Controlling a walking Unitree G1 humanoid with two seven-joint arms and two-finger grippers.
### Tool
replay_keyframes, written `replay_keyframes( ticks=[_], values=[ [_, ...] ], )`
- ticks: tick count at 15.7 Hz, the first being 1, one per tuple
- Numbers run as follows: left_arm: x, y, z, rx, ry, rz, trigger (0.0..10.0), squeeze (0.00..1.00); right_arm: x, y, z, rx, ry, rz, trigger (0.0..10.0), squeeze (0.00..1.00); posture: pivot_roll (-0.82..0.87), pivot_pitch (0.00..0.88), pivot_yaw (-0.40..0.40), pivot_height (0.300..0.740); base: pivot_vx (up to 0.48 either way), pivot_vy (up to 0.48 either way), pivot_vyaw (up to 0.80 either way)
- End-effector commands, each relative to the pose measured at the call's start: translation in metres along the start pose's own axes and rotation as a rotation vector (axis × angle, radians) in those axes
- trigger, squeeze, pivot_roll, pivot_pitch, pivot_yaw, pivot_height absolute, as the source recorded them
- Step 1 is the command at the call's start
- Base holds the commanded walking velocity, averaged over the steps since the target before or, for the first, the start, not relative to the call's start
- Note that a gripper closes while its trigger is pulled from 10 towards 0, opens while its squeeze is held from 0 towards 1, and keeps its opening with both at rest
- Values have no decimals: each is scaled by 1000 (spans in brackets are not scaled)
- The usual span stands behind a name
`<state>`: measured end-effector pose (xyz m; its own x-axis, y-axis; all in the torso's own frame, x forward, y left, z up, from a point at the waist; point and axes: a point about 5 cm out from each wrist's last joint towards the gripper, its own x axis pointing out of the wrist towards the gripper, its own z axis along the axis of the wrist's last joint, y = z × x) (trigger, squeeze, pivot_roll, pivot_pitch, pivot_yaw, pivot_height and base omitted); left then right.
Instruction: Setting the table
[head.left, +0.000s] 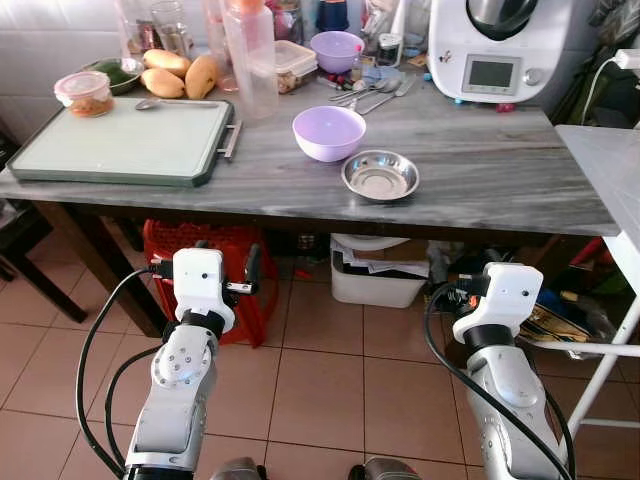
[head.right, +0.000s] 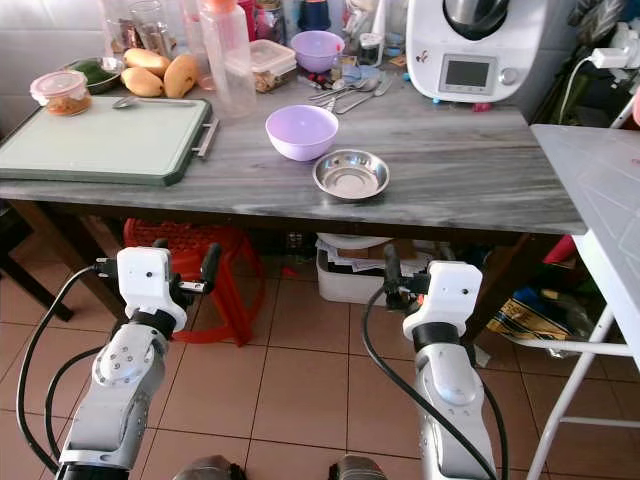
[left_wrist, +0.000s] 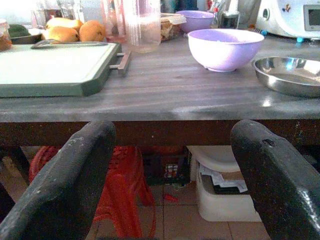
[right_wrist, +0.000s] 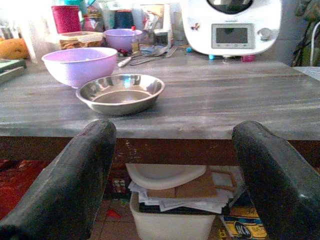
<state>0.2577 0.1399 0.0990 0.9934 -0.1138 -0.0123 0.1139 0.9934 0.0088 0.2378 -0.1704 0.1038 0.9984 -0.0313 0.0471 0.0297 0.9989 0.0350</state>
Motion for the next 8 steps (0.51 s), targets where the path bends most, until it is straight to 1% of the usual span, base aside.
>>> replay_keyframes(
  ticks=[1,5,8],
  values=[
    [-1,-1,3,9,-7,-19,10000,0,3,1,7,-7,-20,10,10000,0,-16,0,7,740,0,0,0],
    [-2,-4,5,-12,-16,-59,10000,0,3,1,6,1,-10,21,10000,0,-17,0,4,740,0,0,0],
    [-1,-5,5,-13,-20,-64,10000,0,3,1,6,3,-7,23,10000,0,-17,0,3,740,0,-291,0]
  ],
)
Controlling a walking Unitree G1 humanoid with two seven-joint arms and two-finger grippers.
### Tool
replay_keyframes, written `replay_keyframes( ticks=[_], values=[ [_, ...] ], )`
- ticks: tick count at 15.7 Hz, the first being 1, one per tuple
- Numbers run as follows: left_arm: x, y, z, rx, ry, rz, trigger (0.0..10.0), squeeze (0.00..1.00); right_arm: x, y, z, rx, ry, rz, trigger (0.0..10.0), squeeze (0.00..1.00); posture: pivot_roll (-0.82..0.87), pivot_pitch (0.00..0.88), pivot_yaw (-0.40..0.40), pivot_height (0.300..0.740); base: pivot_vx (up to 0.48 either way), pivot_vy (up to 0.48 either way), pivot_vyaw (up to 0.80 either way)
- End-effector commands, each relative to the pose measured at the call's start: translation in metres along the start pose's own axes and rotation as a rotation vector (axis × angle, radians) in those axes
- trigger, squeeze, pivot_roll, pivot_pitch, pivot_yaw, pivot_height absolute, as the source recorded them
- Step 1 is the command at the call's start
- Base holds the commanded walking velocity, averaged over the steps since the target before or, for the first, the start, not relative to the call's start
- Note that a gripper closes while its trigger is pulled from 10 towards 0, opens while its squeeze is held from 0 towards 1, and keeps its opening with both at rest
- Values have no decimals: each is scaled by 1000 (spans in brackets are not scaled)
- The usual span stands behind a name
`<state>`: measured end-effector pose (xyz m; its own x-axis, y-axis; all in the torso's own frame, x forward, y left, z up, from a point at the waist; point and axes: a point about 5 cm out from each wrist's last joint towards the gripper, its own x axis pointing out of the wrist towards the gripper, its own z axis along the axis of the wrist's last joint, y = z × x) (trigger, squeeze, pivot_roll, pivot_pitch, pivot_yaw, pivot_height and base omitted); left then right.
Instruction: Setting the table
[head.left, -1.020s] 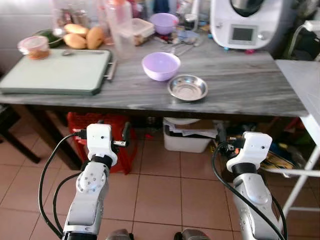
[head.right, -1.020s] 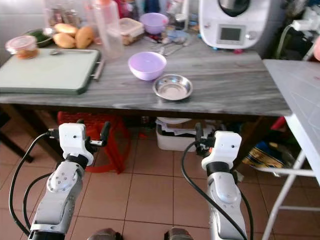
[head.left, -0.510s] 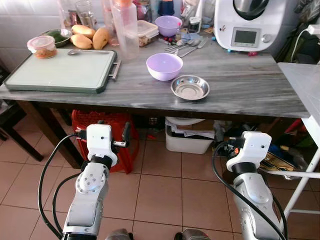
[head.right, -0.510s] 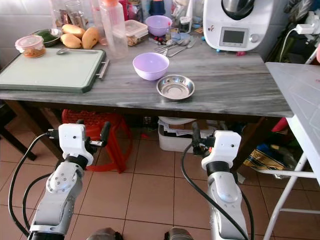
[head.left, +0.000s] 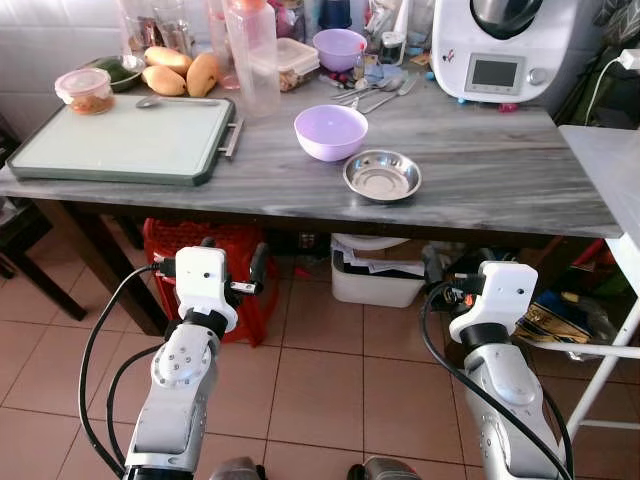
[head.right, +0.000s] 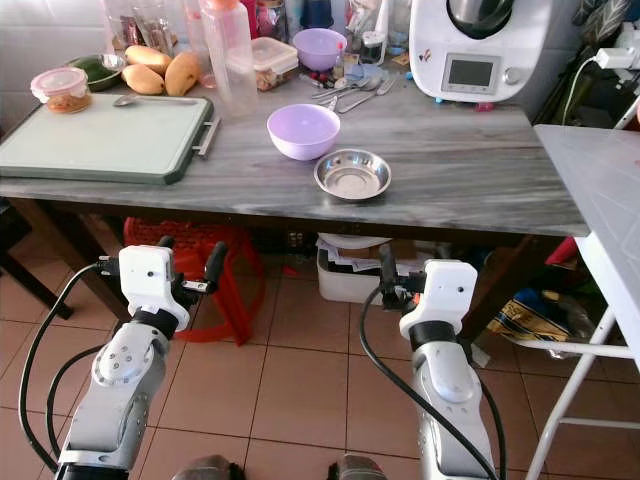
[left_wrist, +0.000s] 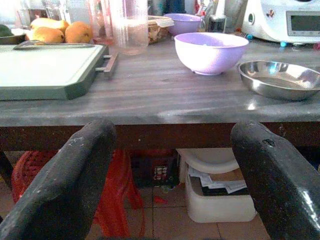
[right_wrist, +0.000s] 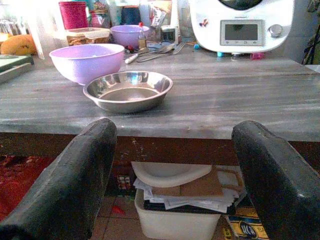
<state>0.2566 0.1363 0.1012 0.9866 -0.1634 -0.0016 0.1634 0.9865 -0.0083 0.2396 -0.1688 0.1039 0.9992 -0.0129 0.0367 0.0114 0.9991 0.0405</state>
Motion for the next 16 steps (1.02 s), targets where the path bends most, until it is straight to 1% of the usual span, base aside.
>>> replay_keyframes(
  ticks=[1,6,9,10,14,16],
  values=[
    [0,-1,3,4,-9,-14,10000,0,2,-1,6,-4,-19,5,10000,0,-17,0,3,740,0,-326,0],
    [-1,-1,3,-3,-6,-18,10000,0,2,0,5,-7,-12,13,10000,0,-17,0,2,740,0,-322,0],
    [-1,0,3,0,-9,7,10000,0,2,0,4,-6,-8,13,10000,0,-17,0,3,740,0,0,0],
    [1,4,0,20,19,51,10000,0,3,0,4,-7,-6,14,10000,0,-16,0,3,740,0,0,0],
    [3,4,0,16,22,51,10000,0,4,-1,4,-8,-4,13,10000,0,-17,0,3,740,0,0,0],
    [3,4,0,14,23,48,10000,0,4,-1,4,-9,-5,14,10000,0,-18,0,1,740,0,0,-675]
  ],
)
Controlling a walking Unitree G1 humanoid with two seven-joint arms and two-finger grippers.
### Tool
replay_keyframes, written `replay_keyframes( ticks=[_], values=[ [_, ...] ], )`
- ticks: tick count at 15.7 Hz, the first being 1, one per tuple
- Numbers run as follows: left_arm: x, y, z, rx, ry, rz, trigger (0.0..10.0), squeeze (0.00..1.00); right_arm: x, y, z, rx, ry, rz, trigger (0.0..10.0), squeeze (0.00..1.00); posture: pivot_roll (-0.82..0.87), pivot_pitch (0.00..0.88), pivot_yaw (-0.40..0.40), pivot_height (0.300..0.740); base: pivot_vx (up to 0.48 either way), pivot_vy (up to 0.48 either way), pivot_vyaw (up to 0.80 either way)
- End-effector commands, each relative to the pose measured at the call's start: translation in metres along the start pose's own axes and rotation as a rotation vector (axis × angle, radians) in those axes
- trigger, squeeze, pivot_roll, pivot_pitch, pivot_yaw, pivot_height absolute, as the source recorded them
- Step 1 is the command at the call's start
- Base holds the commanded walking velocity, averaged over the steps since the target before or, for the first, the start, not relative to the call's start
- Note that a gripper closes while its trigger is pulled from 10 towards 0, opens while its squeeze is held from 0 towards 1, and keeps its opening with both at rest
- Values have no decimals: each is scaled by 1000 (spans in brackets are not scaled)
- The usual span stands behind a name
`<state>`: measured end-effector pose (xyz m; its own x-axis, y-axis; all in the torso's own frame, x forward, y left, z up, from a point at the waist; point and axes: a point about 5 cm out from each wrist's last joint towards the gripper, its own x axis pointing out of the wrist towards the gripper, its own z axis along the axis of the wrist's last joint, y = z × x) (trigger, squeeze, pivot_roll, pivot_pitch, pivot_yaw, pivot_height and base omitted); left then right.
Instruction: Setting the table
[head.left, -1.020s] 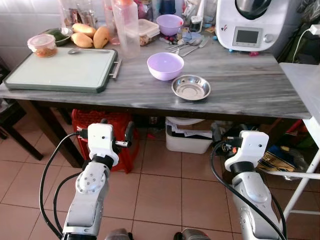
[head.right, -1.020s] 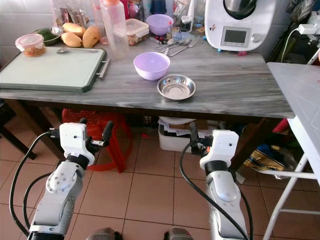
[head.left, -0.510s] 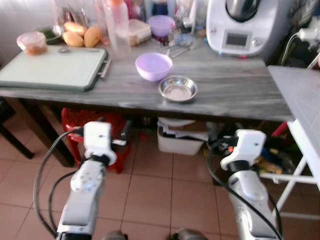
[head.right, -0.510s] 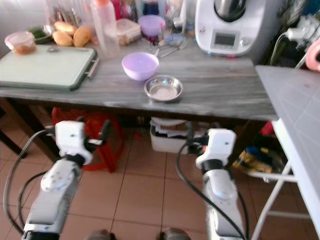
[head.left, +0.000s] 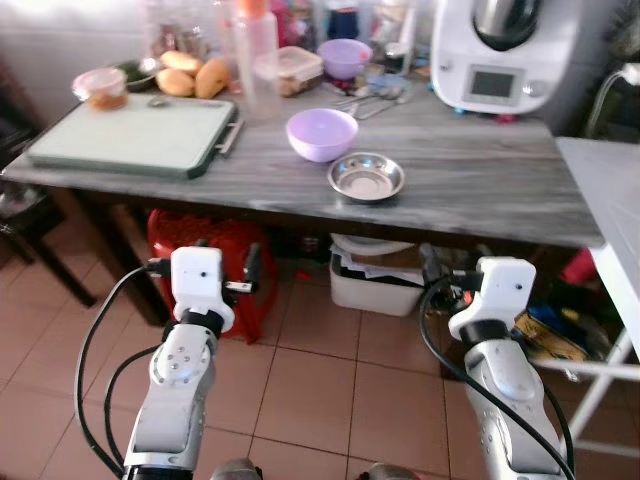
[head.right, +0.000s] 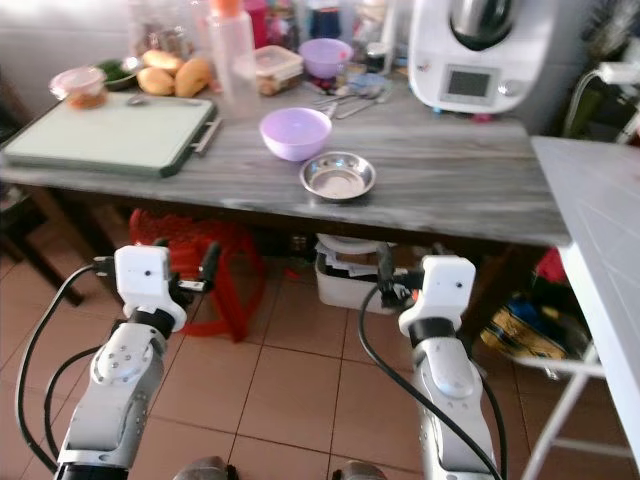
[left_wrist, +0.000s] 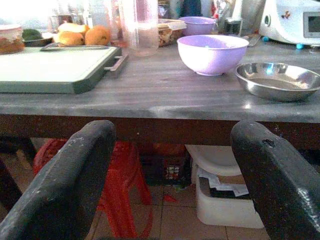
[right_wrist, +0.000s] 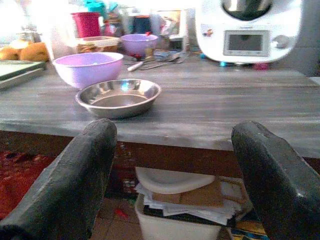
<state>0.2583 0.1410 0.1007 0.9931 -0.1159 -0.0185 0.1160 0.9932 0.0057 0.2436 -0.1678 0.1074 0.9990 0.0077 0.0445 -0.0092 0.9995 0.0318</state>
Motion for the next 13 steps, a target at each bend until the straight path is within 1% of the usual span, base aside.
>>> replay_keyframes(
  ticks=[1,5,8,10,13],
  values=[
    [2,-1,1,1,6,-1,10000,0,0,-2,1,-1,0,-7,10000,0,-18,0,1,740,0,0,-763],
    [3,-2,1,1,9,0,10000,0,1,-2,1,-2,0,-6,10000,0,-19,0,1,740,-252,0,-641],
    [2,-2,1,1,12,-3,10000,0,0,-2,1,-3,2,-7,10000,0,-20,0,1,740,-254,0,-458],
    [2,-3,1,2,12,-3,10000,0,-1,-2,0,-4,4,-7,10000,0,-20,0,1,740,-255,0,0],
    [1,-3,2,1,4,-10,10000,0,0,-2,1,-7,4,-6,10000,0,-19,0,1,740,0,0,0]
  ],
)
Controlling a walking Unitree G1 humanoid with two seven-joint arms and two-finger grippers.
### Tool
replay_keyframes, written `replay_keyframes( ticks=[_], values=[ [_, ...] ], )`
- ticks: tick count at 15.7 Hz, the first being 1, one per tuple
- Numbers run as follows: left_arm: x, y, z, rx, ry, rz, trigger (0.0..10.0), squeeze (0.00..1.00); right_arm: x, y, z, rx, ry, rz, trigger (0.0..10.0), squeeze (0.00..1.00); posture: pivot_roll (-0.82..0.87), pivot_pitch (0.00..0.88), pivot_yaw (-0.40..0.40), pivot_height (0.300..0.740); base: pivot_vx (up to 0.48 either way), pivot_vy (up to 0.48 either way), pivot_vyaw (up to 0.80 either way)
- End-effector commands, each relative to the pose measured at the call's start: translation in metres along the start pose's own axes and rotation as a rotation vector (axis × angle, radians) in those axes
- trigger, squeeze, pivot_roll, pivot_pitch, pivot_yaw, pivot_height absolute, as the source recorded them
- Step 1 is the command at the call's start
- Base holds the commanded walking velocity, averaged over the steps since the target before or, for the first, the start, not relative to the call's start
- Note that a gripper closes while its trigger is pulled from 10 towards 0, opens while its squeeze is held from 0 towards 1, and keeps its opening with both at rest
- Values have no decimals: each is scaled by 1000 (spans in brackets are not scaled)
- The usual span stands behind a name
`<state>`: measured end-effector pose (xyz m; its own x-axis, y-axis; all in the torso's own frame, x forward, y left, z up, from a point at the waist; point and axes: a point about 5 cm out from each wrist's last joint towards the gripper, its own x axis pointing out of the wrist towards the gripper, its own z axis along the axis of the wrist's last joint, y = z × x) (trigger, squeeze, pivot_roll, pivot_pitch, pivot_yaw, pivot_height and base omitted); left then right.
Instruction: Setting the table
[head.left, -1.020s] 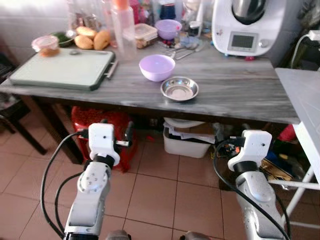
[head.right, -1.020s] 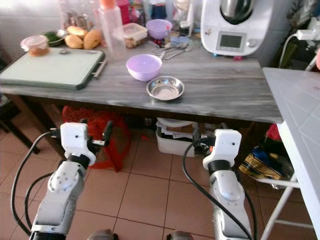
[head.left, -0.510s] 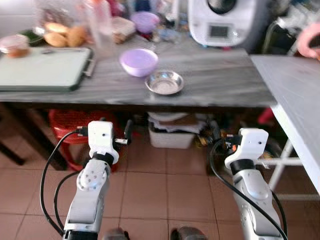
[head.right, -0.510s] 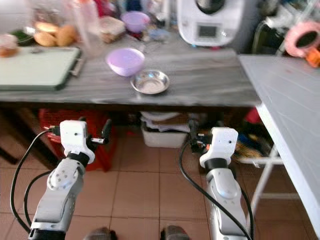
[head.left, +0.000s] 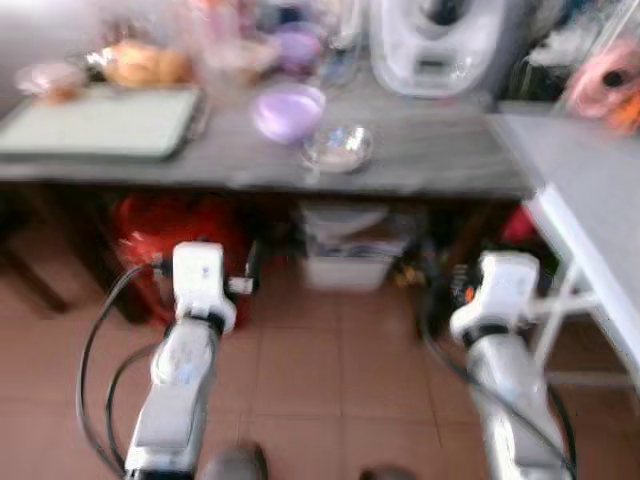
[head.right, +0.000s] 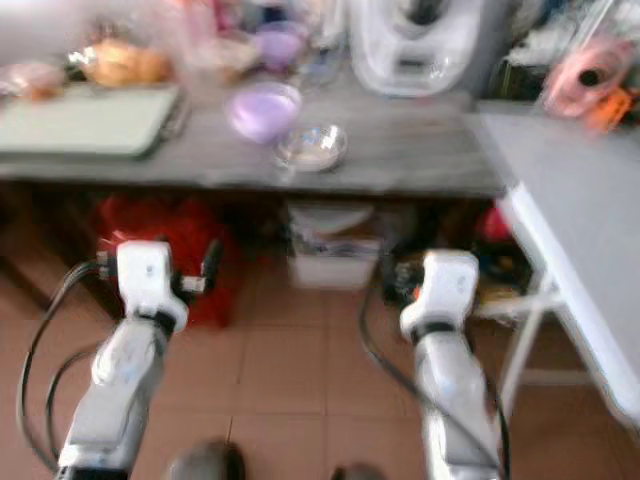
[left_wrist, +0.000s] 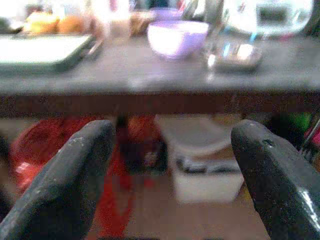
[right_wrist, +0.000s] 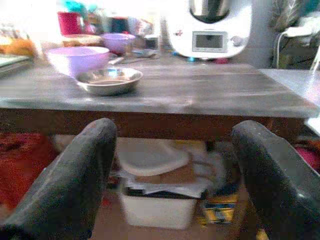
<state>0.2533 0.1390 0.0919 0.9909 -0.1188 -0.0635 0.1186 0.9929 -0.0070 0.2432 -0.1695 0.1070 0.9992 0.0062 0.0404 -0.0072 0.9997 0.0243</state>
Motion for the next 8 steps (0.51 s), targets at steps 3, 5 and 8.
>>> replay_keyframes(
  ticks=[3,5,8],
  values=[
    [5,-1,18,4,-79,-21,10000,0,2,-1,3,-3,-6,-8,10000,0,-15,0,7,740,0,0,0],
    [4,-2,23,3,-100,-19,10000,0,4,-2,5,-7,-14,-9,10000,0,-10,0,12,740,0,0,0],
    [1,-1,24,9,-105,-23,10000,0,4,-1,6,-14,-20,-5,10000,0,-7,8,15,740,0,0,0]
  ],
)
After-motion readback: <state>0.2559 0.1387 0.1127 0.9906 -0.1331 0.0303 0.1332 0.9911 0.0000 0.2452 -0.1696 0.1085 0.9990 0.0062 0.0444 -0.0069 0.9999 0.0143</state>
